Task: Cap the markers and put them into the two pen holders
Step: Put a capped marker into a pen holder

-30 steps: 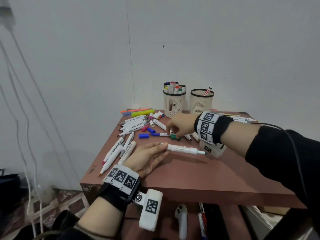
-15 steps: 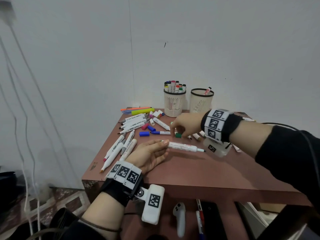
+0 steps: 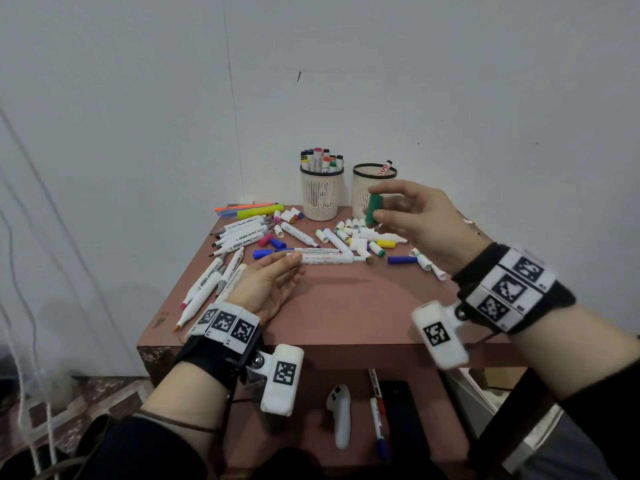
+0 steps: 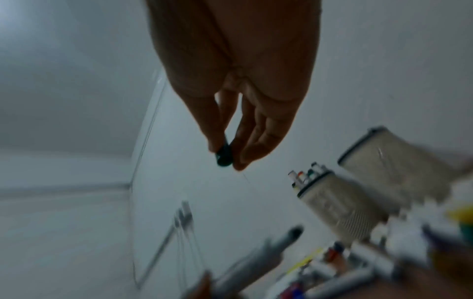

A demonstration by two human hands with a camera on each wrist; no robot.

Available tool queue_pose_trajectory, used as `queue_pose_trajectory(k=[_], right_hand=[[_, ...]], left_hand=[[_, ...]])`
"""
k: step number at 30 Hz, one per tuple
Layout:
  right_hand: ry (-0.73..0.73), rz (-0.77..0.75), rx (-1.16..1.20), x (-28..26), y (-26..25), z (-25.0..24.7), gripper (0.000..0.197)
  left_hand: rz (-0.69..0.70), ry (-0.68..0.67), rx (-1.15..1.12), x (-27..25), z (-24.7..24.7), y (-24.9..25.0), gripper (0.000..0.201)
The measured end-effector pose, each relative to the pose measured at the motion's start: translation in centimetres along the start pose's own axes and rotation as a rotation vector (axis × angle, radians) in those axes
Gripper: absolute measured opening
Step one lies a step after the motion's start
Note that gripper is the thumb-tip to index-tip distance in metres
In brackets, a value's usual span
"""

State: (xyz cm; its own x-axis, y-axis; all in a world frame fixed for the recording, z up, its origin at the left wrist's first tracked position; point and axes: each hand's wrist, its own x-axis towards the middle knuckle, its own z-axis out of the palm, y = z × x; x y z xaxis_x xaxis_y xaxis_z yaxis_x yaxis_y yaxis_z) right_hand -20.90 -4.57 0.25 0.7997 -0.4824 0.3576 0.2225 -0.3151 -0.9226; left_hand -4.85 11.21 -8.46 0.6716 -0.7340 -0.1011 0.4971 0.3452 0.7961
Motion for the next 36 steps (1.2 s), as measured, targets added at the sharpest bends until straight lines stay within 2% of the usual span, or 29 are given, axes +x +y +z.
queue_pose_trajectory(k=[3,6,8,13,16,25,31,36], right_hand=[[0.128,0.113,0.426,-1.4,1.4,0.9,0.032],[0.199,0.267,0.746,-2.4,3.1,1.8,0.033],[0.261,0.338,0.898,-2.7,4.4,2.2,0.032],[0.472,0.374,1.128,-2.5,6.4,2.7,0.019],[0.522,0.362,1.142,-2.4,6.9,2.9,0.016],[0.484,0.378,1.044,-2.1,8.3,3.0,0.020],[0.441,0.375,1.027,-2.2,8.2,3.1,0.022],[0.401,0.456,0.946,-2.4,8.2,3.3,0.022]], left_hand=[[0.019,-0.002,0.005,-0.1,0.1,0.0,0.007],[0.046,-0.004,0.023,-0.2,0.2,0.0,0.008],[0.052,-0.004,0.032,-0.2,0.2,0.0,0.008],[0.060,0.001,0.039,0.0,0.1,-0.1,0.006],[0.068,0.007,0.039,0.1,0.0,-0.1,0.007],[0.122,0.016,0.069,0.2,0.1,-0.2,0.007],[0.124,0.009,0.084,0.2,0.0,-0.1,0.040],[0.126,0.013,0.081,0.1,0.0,-0.2,0.041]])
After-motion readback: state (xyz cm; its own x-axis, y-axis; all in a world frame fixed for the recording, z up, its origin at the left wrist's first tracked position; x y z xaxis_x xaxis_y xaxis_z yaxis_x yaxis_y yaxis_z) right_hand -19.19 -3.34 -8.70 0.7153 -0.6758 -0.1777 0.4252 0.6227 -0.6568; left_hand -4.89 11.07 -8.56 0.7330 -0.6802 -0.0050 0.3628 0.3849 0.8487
